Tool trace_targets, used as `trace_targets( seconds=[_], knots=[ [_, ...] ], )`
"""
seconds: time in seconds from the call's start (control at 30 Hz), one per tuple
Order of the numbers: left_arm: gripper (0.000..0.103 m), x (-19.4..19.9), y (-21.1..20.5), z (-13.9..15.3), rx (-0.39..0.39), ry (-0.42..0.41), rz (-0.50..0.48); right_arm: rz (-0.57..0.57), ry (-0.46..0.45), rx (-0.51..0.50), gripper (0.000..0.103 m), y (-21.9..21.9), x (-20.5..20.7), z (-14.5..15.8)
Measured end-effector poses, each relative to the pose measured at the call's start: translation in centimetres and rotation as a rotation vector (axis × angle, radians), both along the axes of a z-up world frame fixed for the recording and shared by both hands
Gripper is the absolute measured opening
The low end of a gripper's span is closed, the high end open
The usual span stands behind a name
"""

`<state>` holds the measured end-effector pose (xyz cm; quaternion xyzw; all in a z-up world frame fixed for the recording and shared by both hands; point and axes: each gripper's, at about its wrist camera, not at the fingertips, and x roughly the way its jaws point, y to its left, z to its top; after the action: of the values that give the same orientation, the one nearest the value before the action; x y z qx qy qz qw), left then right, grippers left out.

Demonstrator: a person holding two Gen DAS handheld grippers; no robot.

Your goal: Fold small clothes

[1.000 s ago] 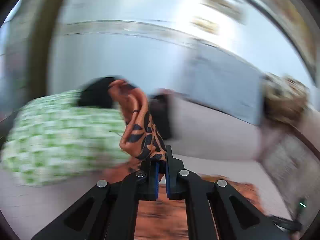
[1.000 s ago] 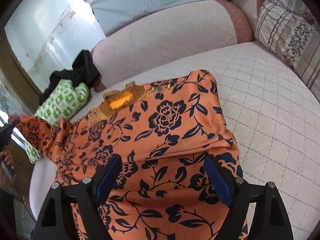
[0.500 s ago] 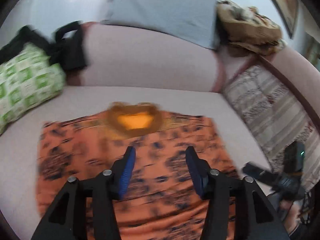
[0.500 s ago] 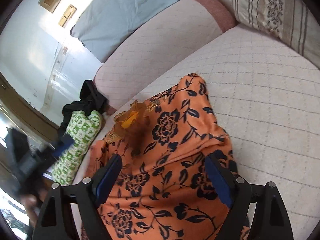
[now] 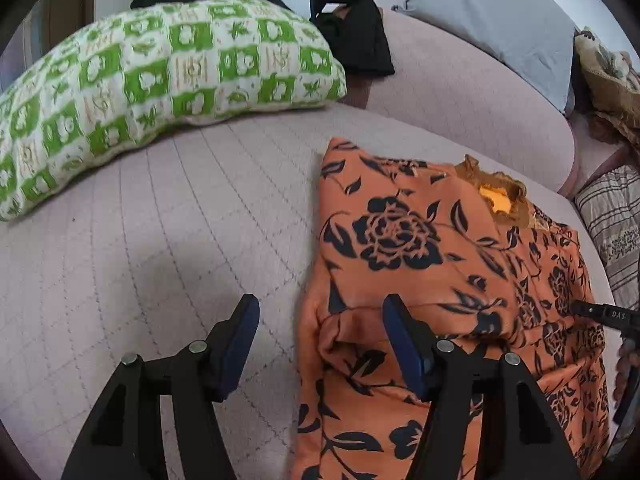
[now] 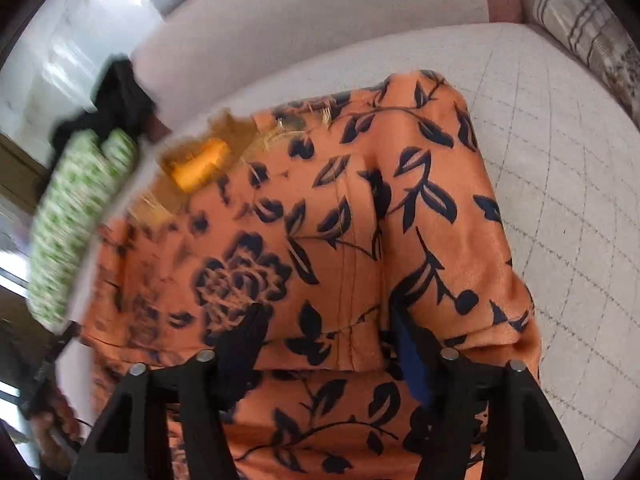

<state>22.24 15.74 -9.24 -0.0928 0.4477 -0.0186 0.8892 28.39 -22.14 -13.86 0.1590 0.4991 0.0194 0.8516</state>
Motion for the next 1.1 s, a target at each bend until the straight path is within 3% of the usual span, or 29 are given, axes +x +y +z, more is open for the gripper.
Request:
trace_targets(
  seconds=[0.03, 0.07, 0.2, 0.27, 0.3, 0.37, 0.43, 0.5, 0.53, 0.6, 0.77, 0.8, 0.83, 0.9, 0.93, 1.0, 1.03, 1.1],
  knots=[
    [0.065, 0.0, 0.1, -0.2, -0.002, 0.004, 0.002, 0.017, 0.004, -0.006, 0.016, 0.3, 0.1, 0.3],
    [0.065, -0.1, 0.2, -0.2, -0.008, 0.001, 0.002, 0.03, 0.006, 0.007, 0.011, 0.4, 0.1, 0.7],
    [0.065, -0.9, 0.6, 0.9, -0.03, -0.04, -0.001, 0.069, -0.114, -0.104, 0.011, 1.6, -1.1, 5.9],
    [0.065, -1.2, 0.6, 1.7, -0.031, -0.062, -0.003, 0.061, -0.209, -0.209, 0.011, 1.9, -1.9, 8.9],
    [0.065, -1.1, 0.4, 2.0, -0.032, -0.07, -0.006, 0.057, -0.238, -0.256, 0.011, 1.7, -2.3, 9.7],
    [0.067, -0.4, -0.7, 2.2, -0.026, -0.076, -0.02, 0.033, -0.232, -0.258, 0.011, 0.8, -2.2, 8.8],
    [0.067, 0.4, -2.2, 2.1, -0.008, -0.068, -0.051, 0.025, -0.179, -0.207, 0.02, -0.4, -1.5, 5.4],
    [0.069, 1.1, -3.6, 1.7, 0.046, -0.05, -0.079, 0.027, -0.046, -0.137, 0.022, -1.5, -0.8, 1.6],
    [0.069, 1.7, -4.4, 1.0, 0.092, -0.012, -0.086, 0.01, -0.036, -0.095, 0.022, -2.2, -1.2, 0.7],
    [0.069, 2.8, -5.4, -0.8, 0.174, 0.069, -0.08, -0.038, -0.052, -0.027, 0.026, -3.5, -2.1, 0.6],
    [0.072, 2.8, -5.7, -1.1, 0.206, 0.049, -0.075, -0.108, -0.203, 0.001, 0.031, -5.1, -3.3, 5.2],
    [0.072, 2.8, -5.8, -1.1, 0.21, 0.047, -0.074, -0.089, -0.238, 0.091, 0.038, -5.2, -3.0, 5.9],
    [0.073, 2.8, -5.8, -1.1, 0.211, 0.045, -0.072, -0.056, -0.239, 0.178, 0.061, -5.2, -2.2, 5.9],
    [0.074, 2.8, -5.9, -1.2, 0.212, 0.045, -0.068, 0.014, -0.212, 0.332, 0.077, -4.6, -0.5, 4.7],
    [0.074, 2.8, -5.8, -1.2, 0.209, 0.044, -0.067, 0.038, -0.177, 0.356, 0.076, -4.3, 0.7, 3.5],
    [0.074, 2.8, -5.5, -1.1, 0.186, 0.053, -0.065, -0.006, -0.094, 0.298, 0.076, -5.1, 2.7, 0.7],
    [0.074, 2.4, -5.2, -0.7, 0.17, 0.057, -0.057, -0.06, -0.076, 0.376, 0.069, -6.5, 3.0, -1.0],
    [0.074, 1.4, -4.5, 0.2, 0.156, 0.03, -0.054, -0.107, -0.116, 0.462, 0.071, -7.6, 1.9, -0.6]
  ],
)
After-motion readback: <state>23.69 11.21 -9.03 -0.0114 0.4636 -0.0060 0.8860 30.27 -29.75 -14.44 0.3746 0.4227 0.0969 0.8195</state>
